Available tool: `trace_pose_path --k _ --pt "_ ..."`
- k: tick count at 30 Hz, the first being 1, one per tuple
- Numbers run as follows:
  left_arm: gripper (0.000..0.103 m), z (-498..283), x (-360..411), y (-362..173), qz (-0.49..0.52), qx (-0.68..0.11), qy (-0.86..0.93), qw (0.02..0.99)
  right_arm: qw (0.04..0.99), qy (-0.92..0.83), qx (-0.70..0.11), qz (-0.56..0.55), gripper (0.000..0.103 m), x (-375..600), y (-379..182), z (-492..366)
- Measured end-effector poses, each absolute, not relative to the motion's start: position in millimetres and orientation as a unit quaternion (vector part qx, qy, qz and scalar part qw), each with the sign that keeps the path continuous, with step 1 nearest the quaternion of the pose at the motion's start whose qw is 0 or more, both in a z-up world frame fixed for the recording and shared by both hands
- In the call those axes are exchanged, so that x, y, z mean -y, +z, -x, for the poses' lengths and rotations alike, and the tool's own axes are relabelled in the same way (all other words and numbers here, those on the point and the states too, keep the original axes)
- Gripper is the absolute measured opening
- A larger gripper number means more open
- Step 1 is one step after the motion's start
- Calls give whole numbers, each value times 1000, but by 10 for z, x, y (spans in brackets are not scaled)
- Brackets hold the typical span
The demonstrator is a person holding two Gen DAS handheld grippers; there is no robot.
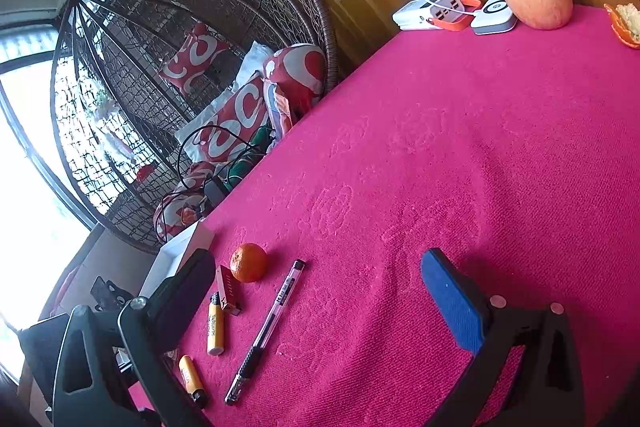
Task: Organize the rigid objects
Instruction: 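Withdraw both tools from the tray toward the items on the table, then grasp the clear plastic clip with the left tool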
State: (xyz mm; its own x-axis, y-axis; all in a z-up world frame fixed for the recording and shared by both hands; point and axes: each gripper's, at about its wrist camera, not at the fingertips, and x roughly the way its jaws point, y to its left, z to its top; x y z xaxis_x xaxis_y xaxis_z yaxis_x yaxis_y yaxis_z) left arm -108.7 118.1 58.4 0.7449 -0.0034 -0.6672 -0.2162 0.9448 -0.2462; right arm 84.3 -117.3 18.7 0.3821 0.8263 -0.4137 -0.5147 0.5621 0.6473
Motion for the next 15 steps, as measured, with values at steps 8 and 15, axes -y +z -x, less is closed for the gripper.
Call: trace_pose_path --k 8,15 --pt "102 1413 -1693 710 191 -362 78 909 803 418 -367 -213 103 1174 188 -849" --pt "102 1305 -1187 315 165 -413 113 888 804 417 -368 -212 103 1169 190 -858"
